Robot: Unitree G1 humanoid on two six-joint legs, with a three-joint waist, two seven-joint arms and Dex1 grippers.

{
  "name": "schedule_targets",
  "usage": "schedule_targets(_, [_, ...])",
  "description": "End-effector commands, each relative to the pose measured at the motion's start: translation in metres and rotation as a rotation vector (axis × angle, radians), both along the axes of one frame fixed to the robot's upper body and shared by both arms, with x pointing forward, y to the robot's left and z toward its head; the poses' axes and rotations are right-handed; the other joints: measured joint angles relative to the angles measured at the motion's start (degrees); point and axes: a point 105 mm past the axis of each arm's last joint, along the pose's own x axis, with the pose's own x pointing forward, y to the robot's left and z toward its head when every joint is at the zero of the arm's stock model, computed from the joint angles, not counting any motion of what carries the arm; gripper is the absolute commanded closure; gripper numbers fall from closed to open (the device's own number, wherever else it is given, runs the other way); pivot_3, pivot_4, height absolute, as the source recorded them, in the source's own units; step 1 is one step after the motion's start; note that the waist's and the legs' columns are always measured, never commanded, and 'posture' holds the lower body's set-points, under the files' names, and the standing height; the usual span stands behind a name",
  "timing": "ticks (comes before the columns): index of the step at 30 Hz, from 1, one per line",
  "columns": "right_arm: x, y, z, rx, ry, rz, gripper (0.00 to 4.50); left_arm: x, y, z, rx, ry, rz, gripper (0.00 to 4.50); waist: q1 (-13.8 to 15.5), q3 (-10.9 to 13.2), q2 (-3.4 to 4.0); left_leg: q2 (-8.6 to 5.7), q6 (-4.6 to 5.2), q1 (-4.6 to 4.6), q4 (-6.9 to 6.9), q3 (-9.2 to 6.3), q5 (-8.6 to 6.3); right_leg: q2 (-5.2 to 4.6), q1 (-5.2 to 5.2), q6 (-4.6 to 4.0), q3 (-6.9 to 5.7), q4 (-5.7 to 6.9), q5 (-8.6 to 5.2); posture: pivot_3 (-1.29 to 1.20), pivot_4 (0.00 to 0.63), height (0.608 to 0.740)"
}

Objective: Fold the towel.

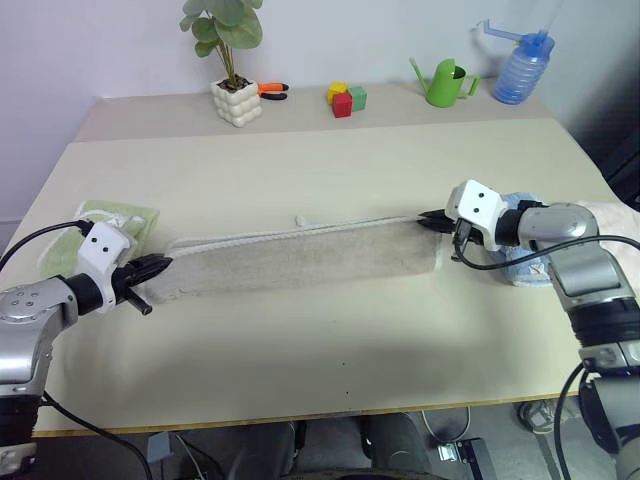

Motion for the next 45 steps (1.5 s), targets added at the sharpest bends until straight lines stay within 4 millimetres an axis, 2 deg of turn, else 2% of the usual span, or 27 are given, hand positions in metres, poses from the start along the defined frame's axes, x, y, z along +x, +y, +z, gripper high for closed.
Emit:
schedule_targets(1, [0.011, 0.002, 0.006, -0.007, -0.052, -0.005, 4.45, 0.009, 0.006, 0.001, 0.031, -0.03, 0.017, 4.5, 0.0, 0.0, 0.0, 0.0, -0.01, 0.0, 0.0, 0.0, 0.01, 0.01, 0.0, 0.0, 0.0, 0.0, 0.0, 0.0, 0.15, 0.732])
schedule_targets(6, [0.02, 0.004, 0.002, -0.001, -0.058, -0.013, 4.45, 0.021, 0.006, 0.002, -0.008, -0.048, 0.039, 4.5, 0.0, 0.0, 0.0, -0.02, -0.02, -0.01, 0.02, 0.0, 0.01, 0.0, -0.03, 0.0, 0.0, 0.04, 0.01, 0.0, 0.15, 0.732])
schedule_targets(12, [0.022, 0.004, 0.001, -0.001, -0.062, -0.009, 4.45, 0.023, 0.007, 0.002, -0.013, -0.049, 0.039, 4.5, -0.1, 0.0, 0.0, -0.02, -0.03, -0.01, 0.01, -0.01, 0.02, 0.01, -0.05, 0.0, 0.01, 0.05, 0.01, 0.0, 0.15, 0.732])
schedule_targets(18, [0.024, -0.001, -0.008, 0.012, -0.058, -0.049, 4.45, 0.031, 0.003, -0.005, -0.035, -0.053, 0.06, 4.5, -0.1, 0.0, 0.0, -0.02, -0.04, -0.01, 0.02, -0.01, 0.03, 0.02, -0.05, 0.0, 0.02, 0.08, 0.01, 0.0, 0.15, 0.732])
schedule_targets(21, [0.028, -0.004, -0.003, 0.027, -0.088, -0.084, 3.54, 0.034, 0.01, -0.002, -0.04, -0.075, 0.103, 3.5, -0.1, 0.0, 0.01, -0.02, -0.04, -0.01, 0.02, -0.01, 0.03, 0.02, -0.05, 0.0, 0.02, 0.08, 0.01, 0.0, 0.15, 0.732])
schedule_targets(27, [0.029, -0.01, 0.004, 0.02, -0.143, -0.123, 0.51, 0.037, 0.016, 0.007, -0.056, -0.121, 0.152, 0.44, -0.1, 0.0, 0.0, -0.02, -0.04, -0.01, 0.02, -0.01, 0.03, 0.02, -0.06, 0.0, 0.03, 0.09, 0.01, 0.0, 0.15, 0.732])
schedule_targets(28, [0.025, -0.017, 0.011, 0.034, -0.168, -0.149, 0.11, 0.035, 0.015, 0.015, -0.106, -0.155, 0.171, 0.04, -0.1, 0.0, 0.01, -0.02, -0.04, -0.01, 0.02, -0.01, 0.03, 0.02, -0.06, 0.0, 0.03, 0.09, 0.01, 0.0, 0.15, 0.732])
schedule_targets(31, [0.003, -0.037, 0.03, 0.159, -0.154, -0.233, 0.11, 0.023, 0.008, 0.033, -0.221, -0.217, 0.195, 0.04, 0.3, 0.0, 0.0, -0.03, -0.03, -0.15, 0.05, -0.07, 0.02, 0.01, -0.14, 0.0, 0.03, 0.06, 0.01, 0.0, 0.15, 0.732])
schedule_targets(35, [-0.031, -0.034, 0.036, 0.407, -0.012, -0.277, 0.04, 0.011, 0.003, 0.037, -0.233, -0.224, 0.201, 0.01, 0.3, 0.0, 0.0, -0.04, 0.01, -0.24, 0.07, -0.11, 0.0, 0.0, -0.17, 0.01, 0.03, 0.0, 0.01, 0.0, 0.15, 0.732])
schedule_targets(37, [-0.046, -0.033, 0.034, 0.521, 0.062, -0.331, 0.04, 0.009, -0.006, 0.042, -0.232, -0.237, 0.178, 0.01, 0.2, 0.0, 0.0, -0.02, 0.04, -0.15, 0.06, -0.11, -0.02, 0.01, -0.11, 0.0, 0.04, 0.06, 0.01, 0.0, 0.15, 0.732])
schedule_targets(40, [-0.068, -0.023, 0.02, 0.685, 0.229, -0.38, 0.04, 0.007, -0.041, 0.048, -0.2, -0.246, 0.032, 0.01, 0.4, 0.0, -0.01, 0.02, 0.28, -0.09, 0.05, -0.13, -0.16, 0.03, -0.05, -0.07, 0.04, 0.1, 0.05, 0.0, 0.15, 0.732])
schedule_targets(42, [-0.076, -0.017, 0.014, 0.735, 0.294, -0.403, 0.04, 0.005, -0.055, 0.049, -0.191, -0.243, -0.03, 0.01, 0.5, 0.0, 0.0, 0.02, 0.28, -0.08, 0.07, -0.12, -0.16, 0.03, -0.03, -0.08, 0.04, 0.11, 0.06, 0.0, 0.15, 0.732])
schedule_targets(45, [-0.092, -0.011, -0.011, 0.816, 0.435, -0.49, 0.04, -0.002, -0.101, 0.049, -0.196, -0.224, -0.226, 0.01, 1.1, -0.1, 0.01, 0.0, 0.29, -0.07, 0.07, -0.09, -0.17, 0.01, -0.02, -0.08, 0.04, 0.09, 0.06, 0.0, 0.15, 0.732])
